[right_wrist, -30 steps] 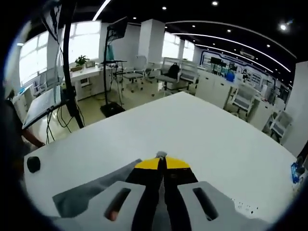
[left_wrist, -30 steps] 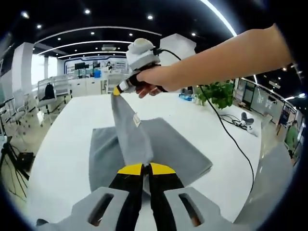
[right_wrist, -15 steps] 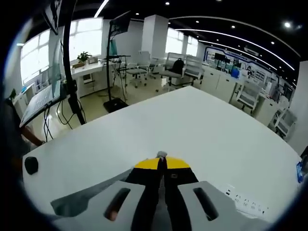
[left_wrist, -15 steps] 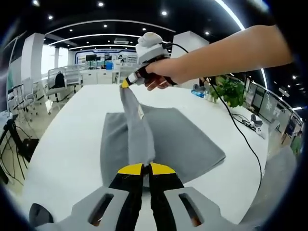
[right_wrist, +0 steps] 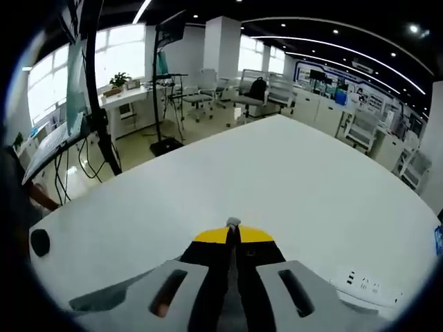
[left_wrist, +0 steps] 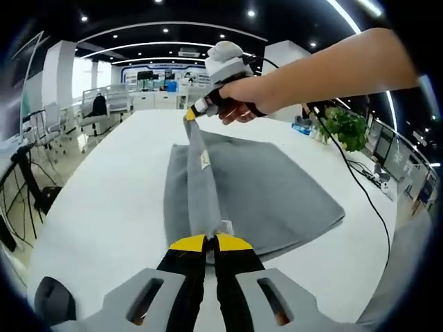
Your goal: Fold the towel on the table until its edges align and the towel forms a compact rectangular stack.
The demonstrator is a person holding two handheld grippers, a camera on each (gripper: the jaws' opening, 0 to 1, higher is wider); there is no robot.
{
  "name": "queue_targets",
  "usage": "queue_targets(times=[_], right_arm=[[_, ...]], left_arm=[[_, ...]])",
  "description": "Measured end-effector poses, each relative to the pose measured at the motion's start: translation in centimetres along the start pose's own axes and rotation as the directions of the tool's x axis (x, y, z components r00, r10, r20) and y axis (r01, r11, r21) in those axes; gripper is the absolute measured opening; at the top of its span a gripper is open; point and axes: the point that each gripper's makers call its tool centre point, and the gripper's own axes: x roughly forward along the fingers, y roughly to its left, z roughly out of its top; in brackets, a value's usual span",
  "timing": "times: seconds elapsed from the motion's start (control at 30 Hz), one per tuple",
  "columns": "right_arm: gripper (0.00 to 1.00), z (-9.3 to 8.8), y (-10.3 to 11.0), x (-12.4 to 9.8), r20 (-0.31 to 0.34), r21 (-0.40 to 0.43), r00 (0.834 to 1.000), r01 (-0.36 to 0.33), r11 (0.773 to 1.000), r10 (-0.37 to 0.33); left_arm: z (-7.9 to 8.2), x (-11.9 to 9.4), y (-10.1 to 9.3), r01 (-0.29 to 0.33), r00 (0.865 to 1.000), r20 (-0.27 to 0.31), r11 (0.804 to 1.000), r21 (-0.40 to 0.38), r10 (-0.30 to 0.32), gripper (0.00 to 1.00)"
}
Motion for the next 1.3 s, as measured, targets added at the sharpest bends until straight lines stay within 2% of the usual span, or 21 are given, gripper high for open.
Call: queue_targets(times=[0.13, 0.23, 0.3, 0.33, 0.4, 0.63, 0.87, 1.0, 1.17, 1.3], right_arm=[[0.01, -0.3, 0.7, 0.9, -0.007, 0.021, 1.000, -0.022, 1.000, 0.022], [0.02, -0.4, 1.3, 0.6, -0.001, 0.027, 0.999, -0.032, 0.999, 0.032], [0.03, -0.2, 1.6, 0.5, 0.017, 0.068, 0.998, -0.055, 0.996, 0.054], [0.04, 0.1, 1.6, 0.5, 0.032, 0.076, 0.997, -0.067, 0.995, 0.064], [0.11, 0.1, 1.6, 0.0, 0.035, 0.058, 0.998, -0.059, 0.997, 0.057], [0.12, 0.5, 1.0, -0.8, 0.040, 0.066, 0.997, -0.068, 0.995, 0.065], [0.11, 0.8, 0.5, -2.5, 0.052, 0.057, 0.996, -0.073, 0.996, 0.070], [0.13, 0.6, 0.3, -3.6, 0.051, 0.054, 0.996, -0.074, 0.996, 0.072], [0.19, 0.5, -0.1, -4.8, 0.056, 0.061, 0.995, -0.084, 0.995, 0.081], [0.23, 1.4, -0.9, -5.9, 0.068, 0.053, 0.994, -0.090, 0.995, 0.086]], left_arm=[[-0.6, 0.0, 0.3, 0.000, 1.000, -0.012, 1.000, -0.024, 0.000, 0.04], [-1.1, 0.1, 1.2, -0.016, 1.000, -0.021, 0.998, -0.053, 0.015, 0.04], [-1.3, 0.2, 1.3, 0.003, 1.000, -0.016, 0.998, -0.068, -0.004, 0.05], [-1.4, 0.2, 1.1, 0.008, 1.000, -0.021, 0.999, -0.047, -0.009, 0.05], [-1.6, 0.0, 1.1, -0.001, 1.000, -0.031, 0.999, 0.047, 0.002, 0.06], [-1.7, -0.1, 1.4, -0.026, 0.999, -0.033, 1.000, 0.002, 0.026, 0.11], [-2.1, -0.8, 1.7, -0.055, 0.997, -0.046, 0.998, 0.038, 0.057, 0.16], [-1.4, -2.0, 2.1, -0.099, 0.995, -0.025, 0.992, 0.082, 0.101, 0.21], [-0.7, -2.2, 0.9, -0.093, 0.995, -0.006, 0.987, 0.133, 0.095, 0.26], [0.3, -2.2, -0.3, -0.085, 0.996, 0.008, 0.983, 0.163, 0.085, 0.29]])
